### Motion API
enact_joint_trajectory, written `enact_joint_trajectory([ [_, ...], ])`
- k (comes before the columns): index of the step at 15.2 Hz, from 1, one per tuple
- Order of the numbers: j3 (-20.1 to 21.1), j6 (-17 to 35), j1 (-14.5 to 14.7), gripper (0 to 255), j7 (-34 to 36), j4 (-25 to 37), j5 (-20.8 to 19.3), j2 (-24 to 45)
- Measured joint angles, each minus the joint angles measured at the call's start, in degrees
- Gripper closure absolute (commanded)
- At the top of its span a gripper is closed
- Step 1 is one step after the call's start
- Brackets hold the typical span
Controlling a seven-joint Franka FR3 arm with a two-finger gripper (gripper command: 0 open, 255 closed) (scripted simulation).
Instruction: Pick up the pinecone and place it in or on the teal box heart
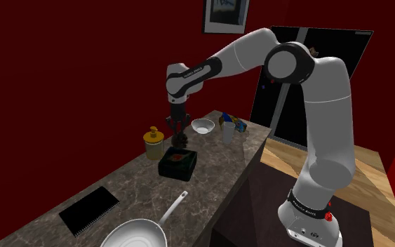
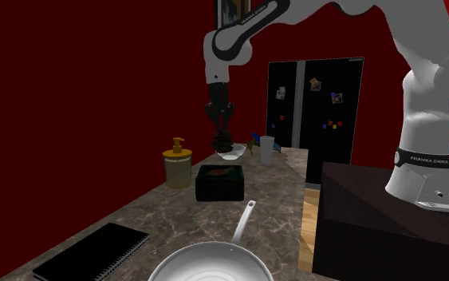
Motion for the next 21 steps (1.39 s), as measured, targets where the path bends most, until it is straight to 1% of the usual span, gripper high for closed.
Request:
enact_joint_trajectory([
  [15,-0.06,8.98,0.03,255,-0.49,-2.79,0.02,6.22],
  [21,-0.06,9.37,0.07,255,-0.43,-2.84,0.01,6.42],
])
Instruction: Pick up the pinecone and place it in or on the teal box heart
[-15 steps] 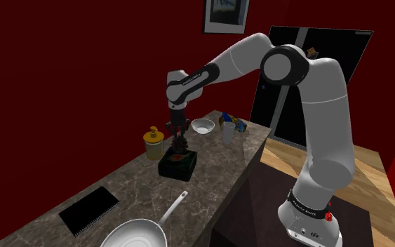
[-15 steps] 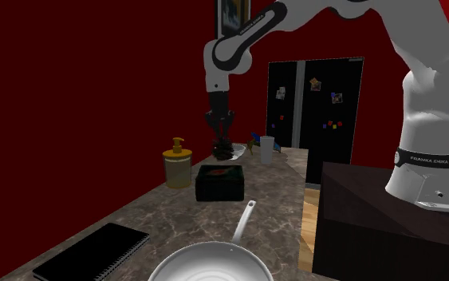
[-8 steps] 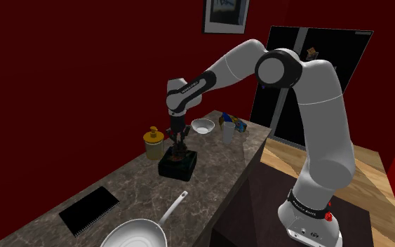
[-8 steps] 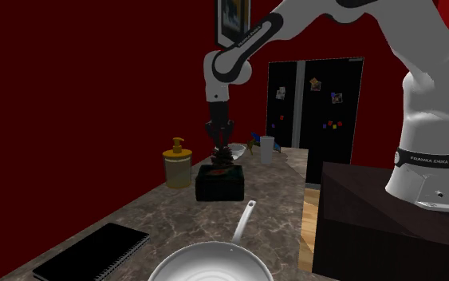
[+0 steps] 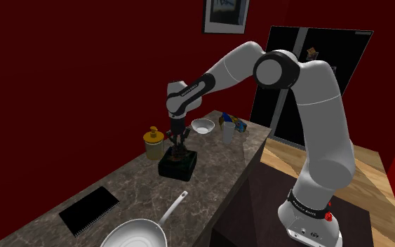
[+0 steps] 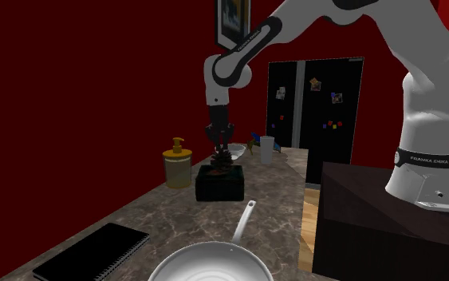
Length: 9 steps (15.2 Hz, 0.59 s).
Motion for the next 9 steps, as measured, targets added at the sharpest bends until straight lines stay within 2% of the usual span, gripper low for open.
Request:
enact_joint_trajectory([
  [1,0.0,0.0,0.0,0,0.0,0.0,0.0,0.0],
  [7,0.02,0.0,0.01,0,0.0,0.0,0.01,0.05],
  [9,0.04,-1.82,0.07,0,0.17,0.78,-0.01,-1.0],
])
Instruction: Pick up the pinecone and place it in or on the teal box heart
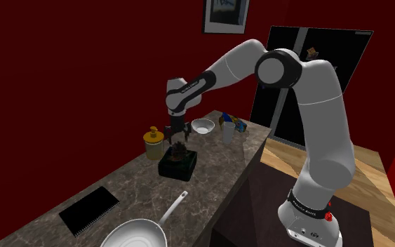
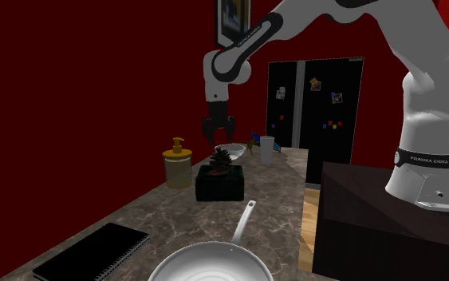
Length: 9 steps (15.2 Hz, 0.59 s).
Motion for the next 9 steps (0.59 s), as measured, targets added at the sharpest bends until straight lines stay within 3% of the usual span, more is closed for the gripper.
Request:
enact_joint_trajectory([
  [3,-0.05,-3.64,-0.17,0,-0.03,1.98,-0.03,-1.7],
  [9,-0.09,-4.26,-0.27,0,-0.14,2.11,-0.03,-2.13],
])
